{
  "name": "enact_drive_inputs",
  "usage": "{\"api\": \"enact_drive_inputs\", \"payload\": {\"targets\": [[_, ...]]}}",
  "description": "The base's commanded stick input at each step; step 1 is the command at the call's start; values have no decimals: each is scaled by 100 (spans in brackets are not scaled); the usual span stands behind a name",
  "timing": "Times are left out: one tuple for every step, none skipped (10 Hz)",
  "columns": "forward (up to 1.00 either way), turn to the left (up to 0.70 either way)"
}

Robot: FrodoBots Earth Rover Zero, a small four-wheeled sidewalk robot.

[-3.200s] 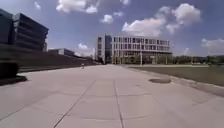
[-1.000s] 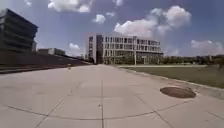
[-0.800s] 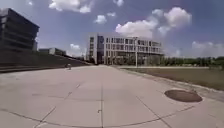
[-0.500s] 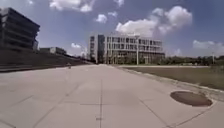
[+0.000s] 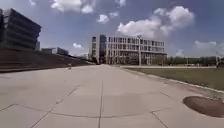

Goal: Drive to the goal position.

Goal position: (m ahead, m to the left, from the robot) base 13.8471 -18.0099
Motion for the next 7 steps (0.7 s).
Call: {"api": "enact_drive_inputs", "payload": {"targets": [[70, 0], [70, 0], [70, 0], [70, 0], [70, 0], [70, 0], [70, 0]]}}
